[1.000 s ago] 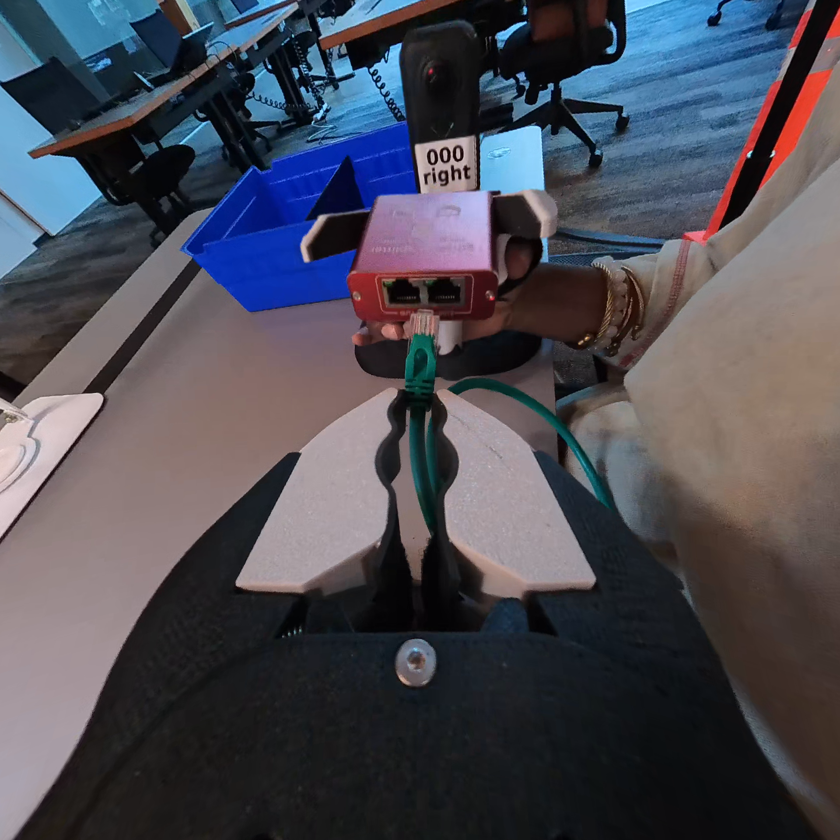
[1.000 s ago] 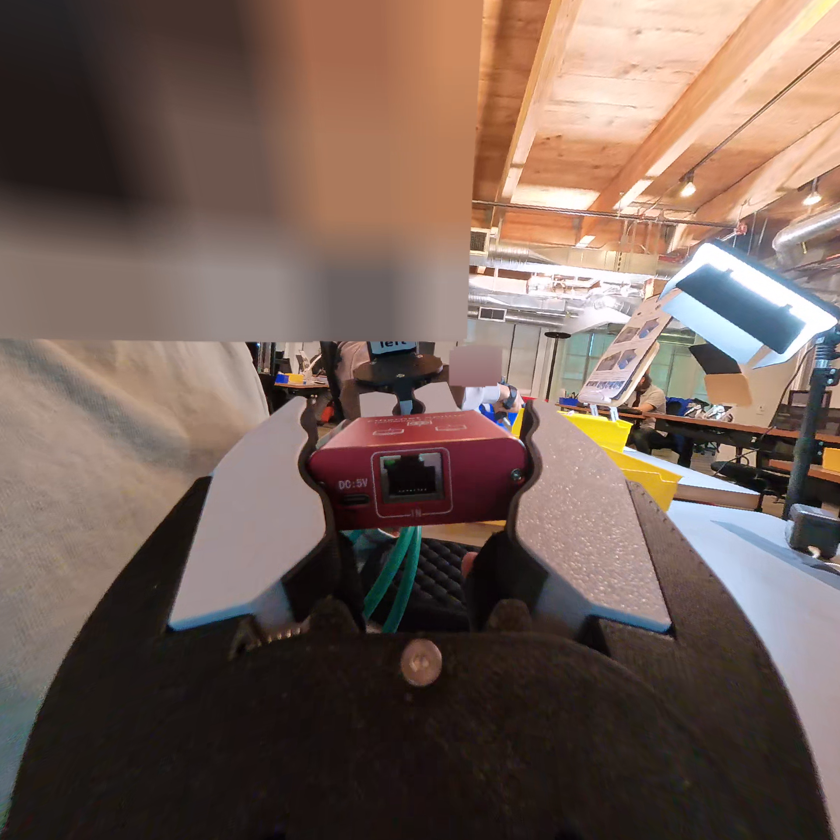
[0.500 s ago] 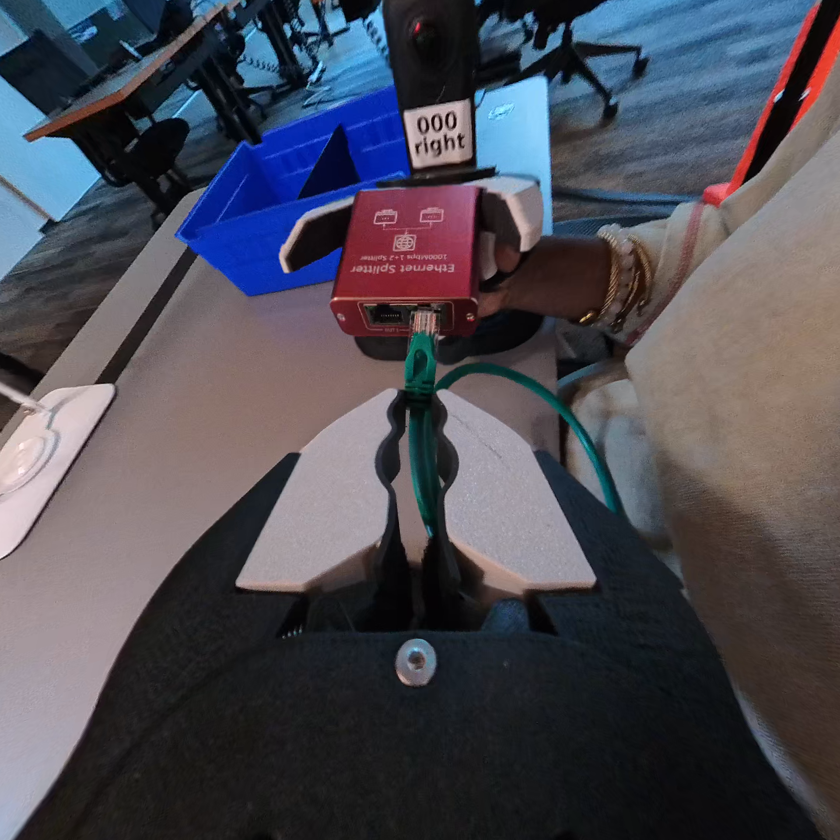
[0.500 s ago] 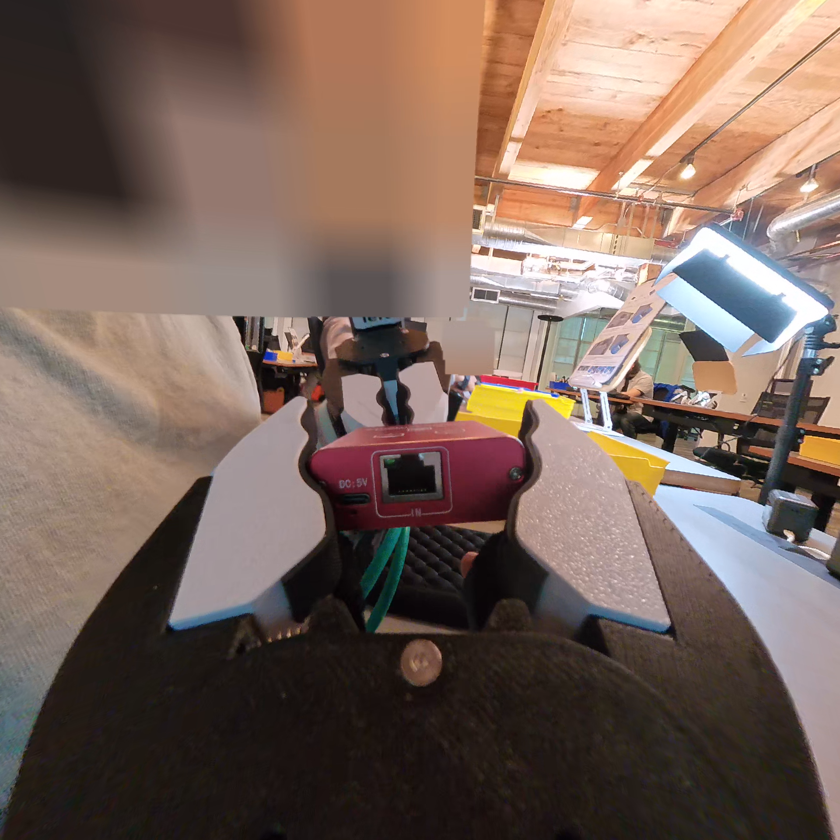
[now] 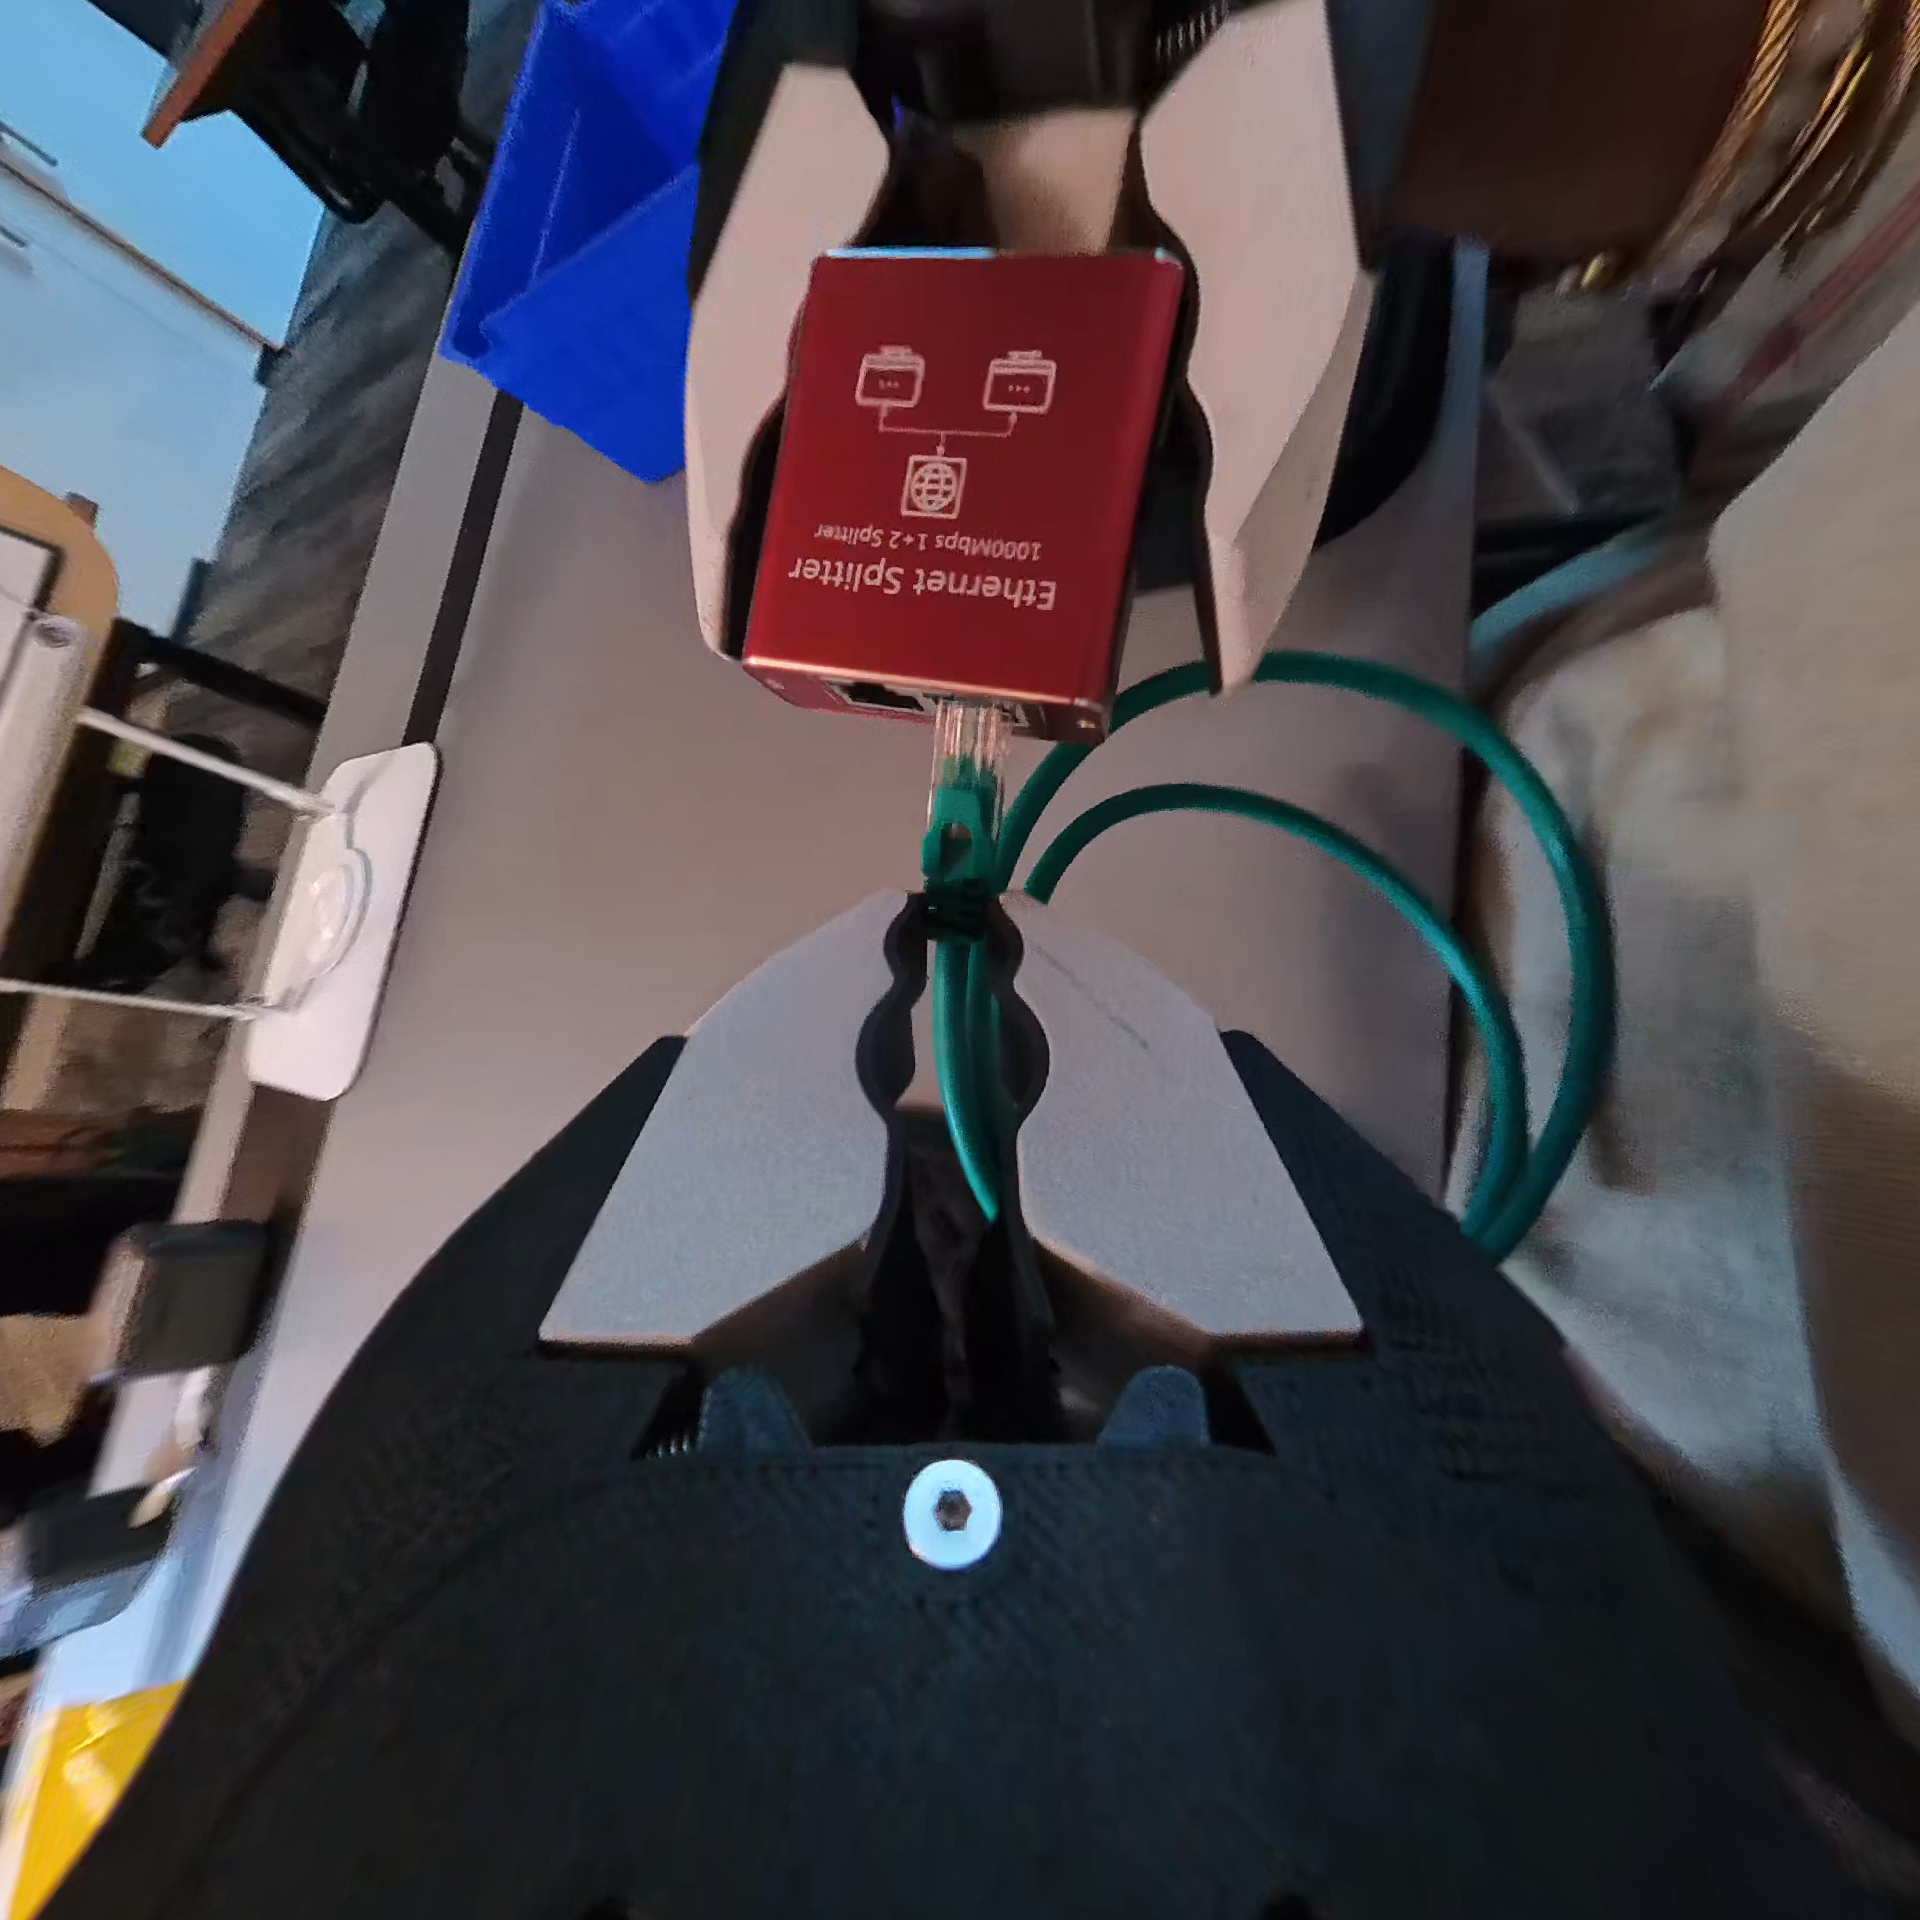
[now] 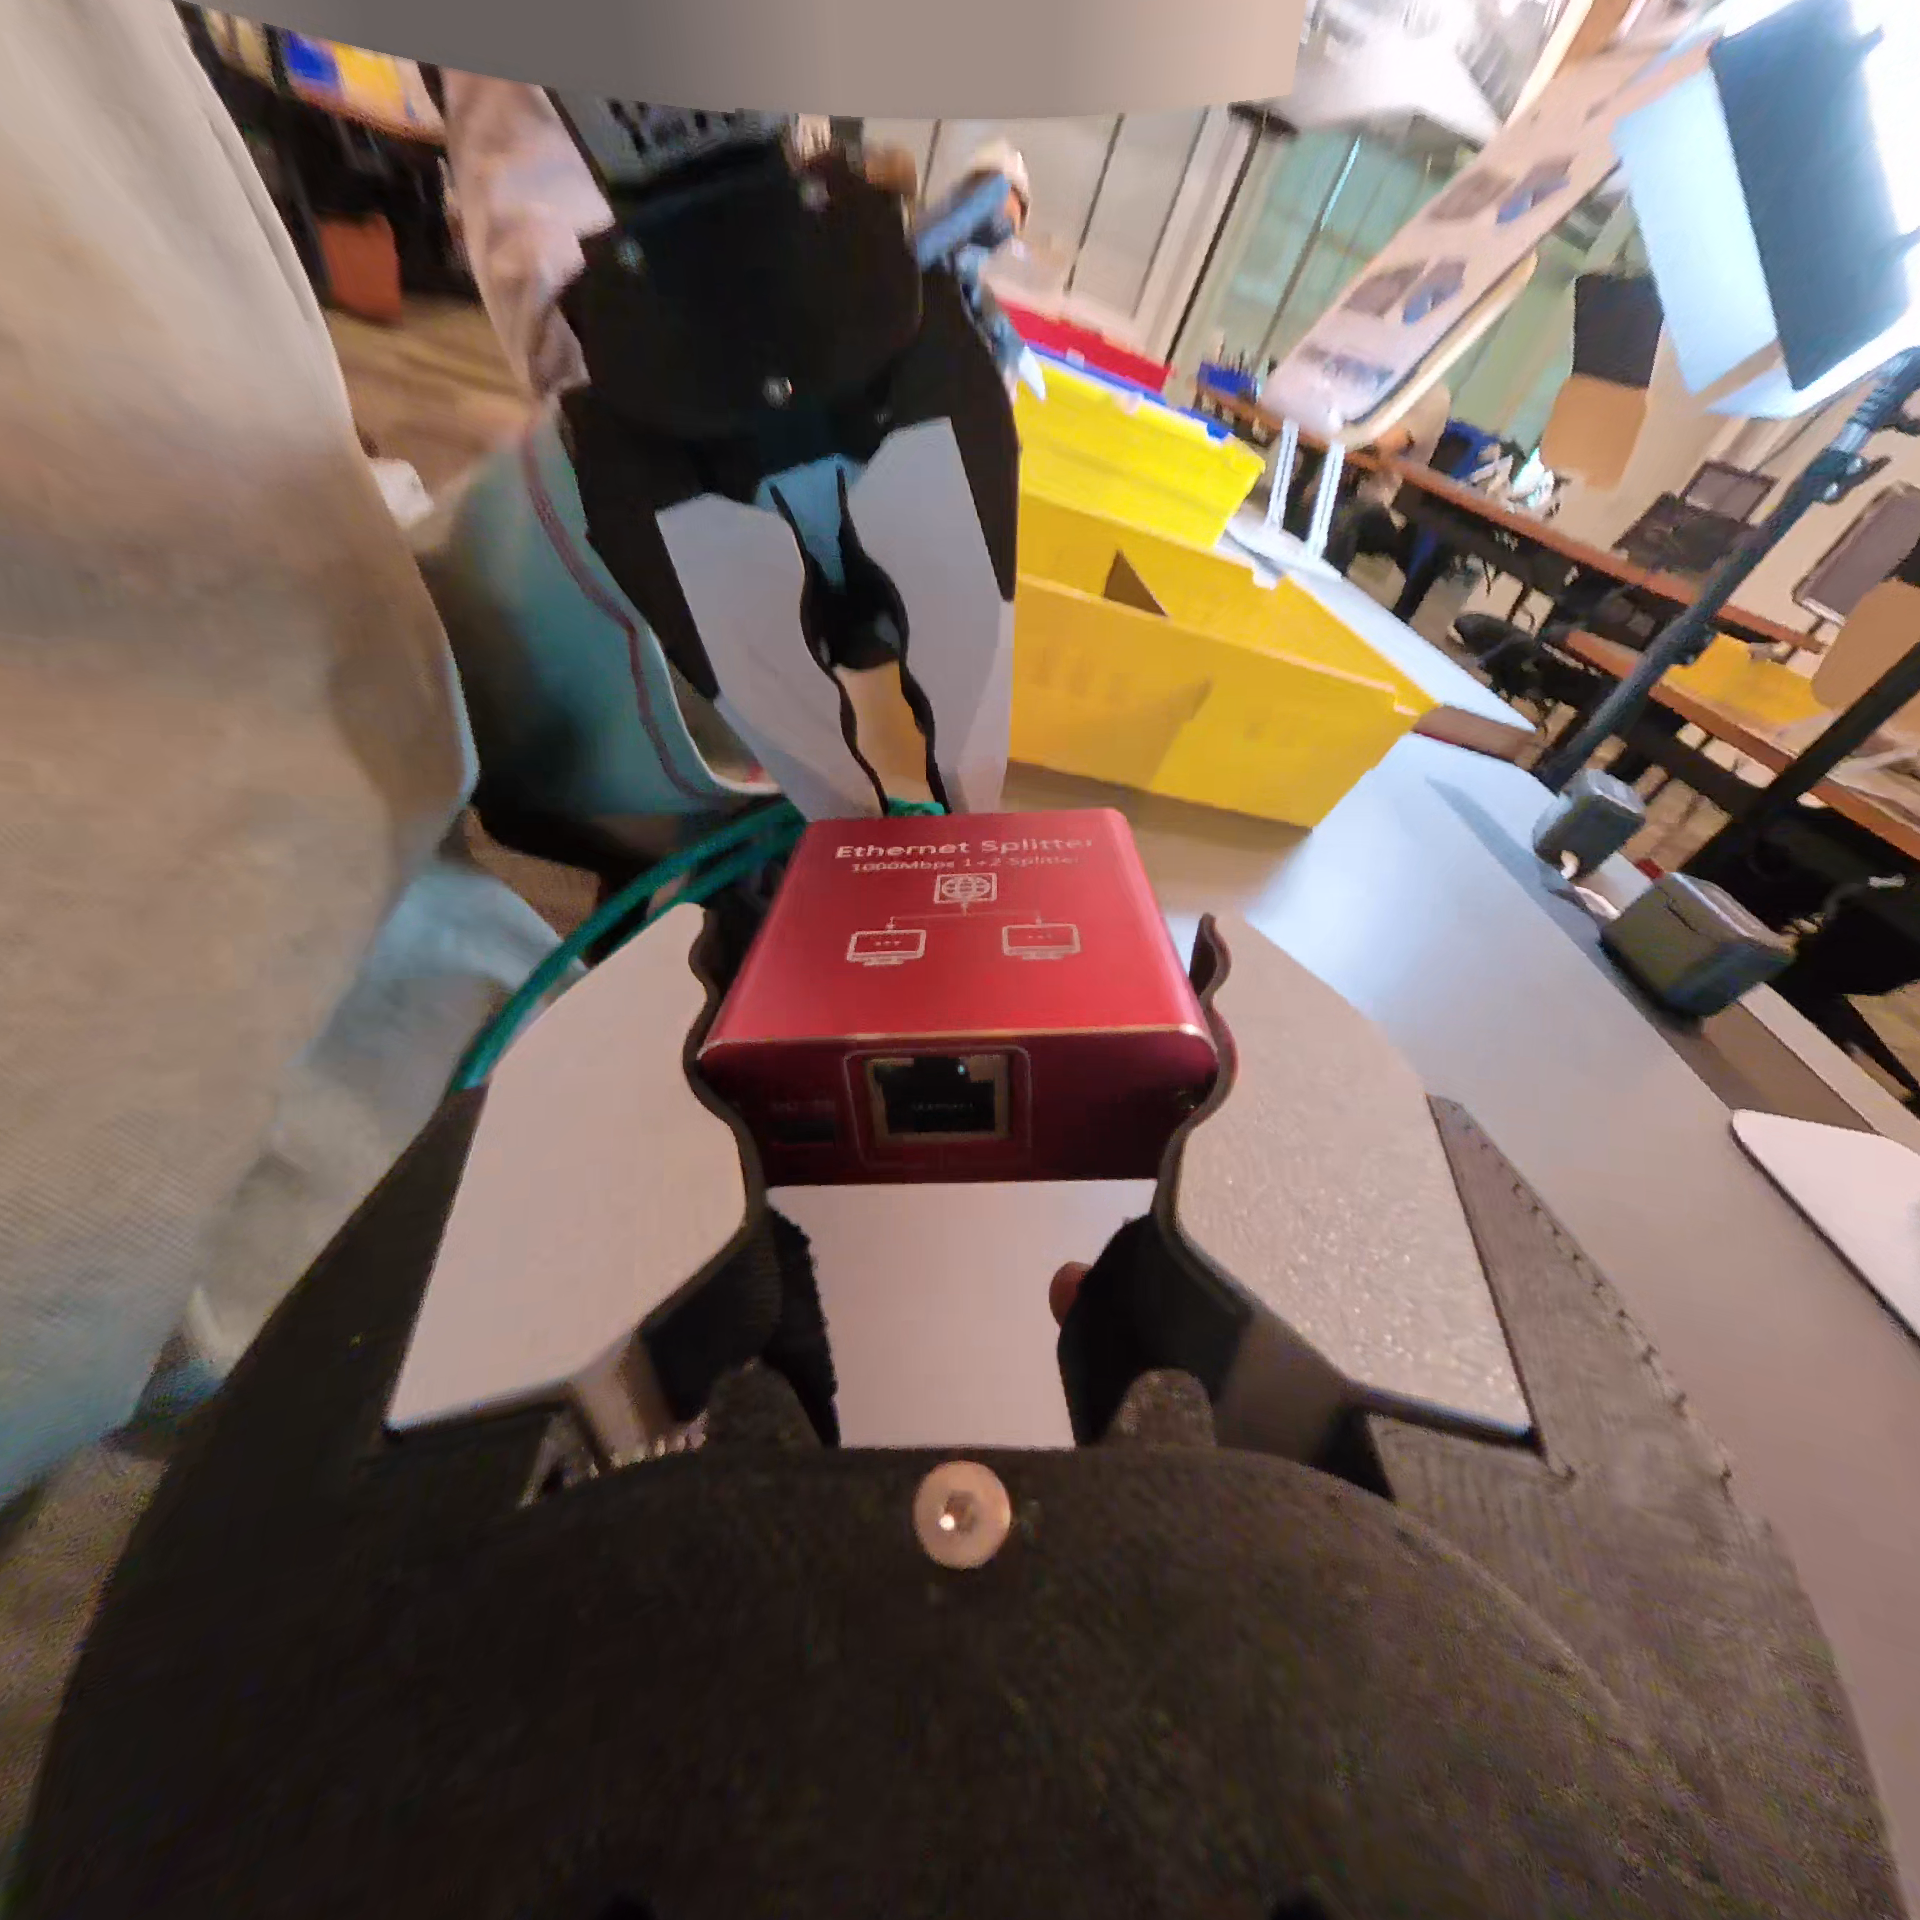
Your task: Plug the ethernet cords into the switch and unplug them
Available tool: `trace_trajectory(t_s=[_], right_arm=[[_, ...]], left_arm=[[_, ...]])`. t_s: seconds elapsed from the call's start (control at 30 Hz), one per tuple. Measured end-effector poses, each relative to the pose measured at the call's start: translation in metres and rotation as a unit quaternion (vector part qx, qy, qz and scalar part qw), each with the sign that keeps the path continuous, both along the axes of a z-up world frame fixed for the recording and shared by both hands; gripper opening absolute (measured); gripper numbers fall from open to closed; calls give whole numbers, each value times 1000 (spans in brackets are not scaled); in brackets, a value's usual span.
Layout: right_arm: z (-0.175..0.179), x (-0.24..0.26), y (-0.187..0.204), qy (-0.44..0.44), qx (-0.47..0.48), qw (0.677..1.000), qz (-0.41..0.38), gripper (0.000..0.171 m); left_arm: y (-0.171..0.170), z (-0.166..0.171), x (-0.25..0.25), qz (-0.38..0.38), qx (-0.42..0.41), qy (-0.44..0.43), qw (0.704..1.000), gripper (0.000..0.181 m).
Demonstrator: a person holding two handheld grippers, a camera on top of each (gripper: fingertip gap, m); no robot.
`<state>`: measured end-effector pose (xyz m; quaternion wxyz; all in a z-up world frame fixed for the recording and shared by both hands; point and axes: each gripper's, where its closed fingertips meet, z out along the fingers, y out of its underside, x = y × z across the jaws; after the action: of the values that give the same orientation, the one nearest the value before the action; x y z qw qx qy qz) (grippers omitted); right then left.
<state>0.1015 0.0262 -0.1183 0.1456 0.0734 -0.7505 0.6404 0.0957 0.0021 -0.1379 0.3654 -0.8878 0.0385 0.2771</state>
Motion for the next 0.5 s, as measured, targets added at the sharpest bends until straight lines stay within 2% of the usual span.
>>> trace_trajectory(t_s=[0.17,0.37,0.5], right_arm=[[-7,-3,3,27,24,999,-14,86],[-12,-1,5,84,1,996,5,87],[-17,-6,2,89,37,995,-18,86]], left_arm=[[-1,-8,-8,22,-93,100,990,11],[9,-8,-3,8,-74,77,994,11],[6,-13,-9,31,-111,97,989,11]])
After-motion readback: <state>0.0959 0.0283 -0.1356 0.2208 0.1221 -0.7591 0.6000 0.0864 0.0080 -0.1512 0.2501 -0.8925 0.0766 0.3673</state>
